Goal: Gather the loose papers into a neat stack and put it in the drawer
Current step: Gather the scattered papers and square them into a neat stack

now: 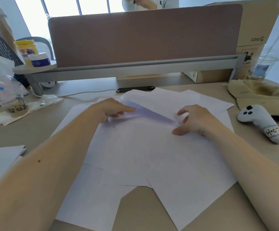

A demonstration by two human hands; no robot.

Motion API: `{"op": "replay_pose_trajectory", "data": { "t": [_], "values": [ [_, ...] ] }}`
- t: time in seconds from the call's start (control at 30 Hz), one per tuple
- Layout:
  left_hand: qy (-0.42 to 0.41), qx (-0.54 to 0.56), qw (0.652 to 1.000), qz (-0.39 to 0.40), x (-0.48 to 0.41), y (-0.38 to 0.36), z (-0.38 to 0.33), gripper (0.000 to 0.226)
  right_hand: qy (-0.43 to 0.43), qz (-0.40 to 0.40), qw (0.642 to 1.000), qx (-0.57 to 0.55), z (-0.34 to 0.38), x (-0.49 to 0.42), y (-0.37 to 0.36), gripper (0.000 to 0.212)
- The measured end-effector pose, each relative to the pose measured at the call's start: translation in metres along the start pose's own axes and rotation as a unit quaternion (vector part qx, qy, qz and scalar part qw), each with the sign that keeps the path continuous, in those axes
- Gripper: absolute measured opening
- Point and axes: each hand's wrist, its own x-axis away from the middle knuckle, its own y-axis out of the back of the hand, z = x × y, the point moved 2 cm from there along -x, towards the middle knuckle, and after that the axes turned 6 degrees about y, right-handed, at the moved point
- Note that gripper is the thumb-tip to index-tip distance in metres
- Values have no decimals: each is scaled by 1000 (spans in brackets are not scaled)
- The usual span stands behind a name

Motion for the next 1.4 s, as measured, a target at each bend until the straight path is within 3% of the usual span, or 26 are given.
{"op": "replay_pose_trajectory", "data": {
  "t": [0.07,0.17,0.27,0.43,0.5,0.67,0.77,0.9,1.03,1.1,1.2,1.3,1.4],
  "values": [
    [-5,91,995,40,2,0,-2,46,-4,1,1000,-27,-1,1,1,76],
    [2,206,976,72,6,-3,-5,54,-10,-1,998,-58,-2,3,1,75],
    [4,302,953,25,6,-4,-9,56,-3,1,998,-67,-3,4,2,74],
    [-31,391,916,-85,0,-5,-9,3,-21,-21,992,-123,-9,4,3,77],
    [-55,428,895,-111,-3,6,-3,14,-40,-65,988,-132,-15,3,7,81],
    [-54,340,930,-125,-3,46,39,25,-88,-91,967,-219,-22,4,12,80],
    [-36,281,954,-101,2,60,64,36,-97,-51,937,-332,-17,6,9,65],
    [-66,181,979,-67,11,50,71,30,-106,2,899,-424,-5,9,3,37],
    [-73,140,987,-40,14,51,72,30,-131,-14,861,-491,-9,7,3,18],
    [-66,141,988,-7,15,55,76,29,-139,-6,859,-493,-15,5,3,22],
    [-62,126,989,52,18,52,85,27,-134,52,874,-465,-15,5,0,10],
    [-68,108,991,33,21,46,86,21,-126,100,906,-391,-12,9,-3,8],
    [-90,99,991,0,25,39,82,22,-111,77,932,-337,-7,9,-7,9]
  ]
}}
